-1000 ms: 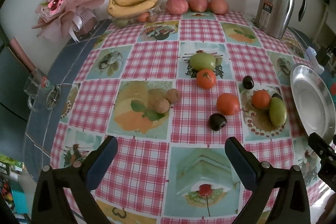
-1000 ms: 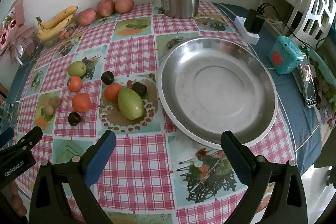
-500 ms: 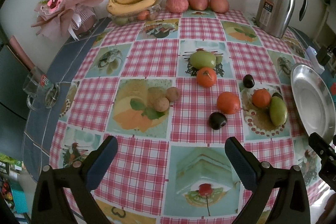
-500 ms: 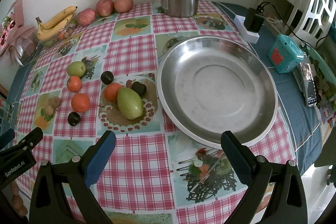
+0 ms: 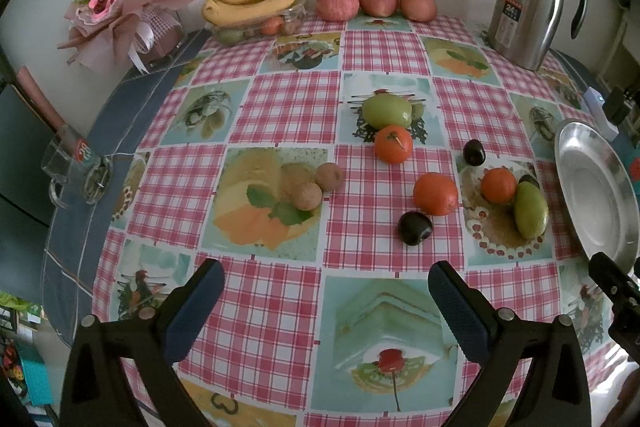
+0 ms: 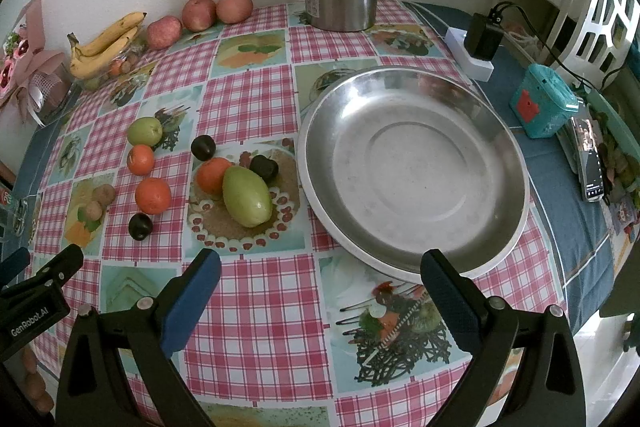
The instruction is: Organize fruits
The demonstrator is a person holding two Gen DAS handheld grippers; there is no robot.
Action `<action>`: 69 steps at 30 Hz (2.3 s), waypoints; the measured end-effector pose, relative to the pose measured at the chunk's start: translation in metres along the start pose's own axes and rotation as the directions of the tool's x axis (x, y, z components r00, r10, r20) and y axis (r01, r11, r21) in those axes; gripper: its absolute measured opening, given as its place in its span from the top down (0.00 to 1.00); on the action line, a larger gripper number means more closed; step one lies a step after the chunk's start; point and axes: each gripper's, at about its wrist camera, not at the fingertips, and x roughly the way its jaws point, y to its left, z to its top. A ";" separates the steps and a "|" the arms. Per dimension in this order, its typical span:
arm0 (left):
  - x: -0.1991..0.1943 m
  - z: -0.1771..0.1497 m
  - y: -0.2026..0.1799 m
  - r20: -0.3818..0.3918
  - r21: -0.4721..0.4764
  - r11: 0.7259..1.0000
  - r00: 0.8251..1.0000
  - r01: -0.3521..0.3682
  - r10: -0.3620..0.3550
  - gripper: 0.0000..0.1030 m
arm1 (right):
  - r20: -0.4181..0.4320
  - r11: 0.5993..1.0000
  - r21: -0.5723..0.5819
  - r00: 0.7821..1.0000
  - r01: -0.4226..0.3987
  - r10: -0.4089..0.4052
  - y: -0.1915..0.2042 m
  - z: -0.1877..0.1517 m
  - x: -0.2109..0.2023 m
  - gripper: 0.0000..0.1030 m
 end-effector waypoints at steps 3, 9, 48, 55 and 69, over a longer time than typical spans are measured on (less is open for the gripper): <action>0.001 -0.001 0.000 -0.003 -0.001 1.000 1.000 0.001 -0.001 0.00 | 0.000 1.000 0.000 1.000 0.000 0.000 0.000 -0.001 0.000 0.03; 0.002 0.000 0.001 -0.010 -0.002 1.000 1.000 0.003 -0.003 0.00 | -0.001 1.000 0.000 1.000 -0.001 0.001 0.000 0.000 0.000 0.03; -0.017 0.044 0.000 -0.009 -0.035 0.997 0.998 0.063 -0.064 0.00 | 0.006 0.997 0.051 0.998 -0.056 0.056 -0.001 0.022 -0.016 0.03; -0.021 0.077 0.001 0.030 -0.088 0.991 0.995 0.096 -0.093 0.00 | 0.072 0.992 0.061 0.991 -0.113 0.109 0.016 0.060 -0.034 0.03; 0.021 0.094 -0.001 0.056 -0.141 0.987 0.996 0.081 -0.074 0.00 | -0.094 0.991 0.103 0.991 -0.081 0.091 0.030 0.085 0.027 0.03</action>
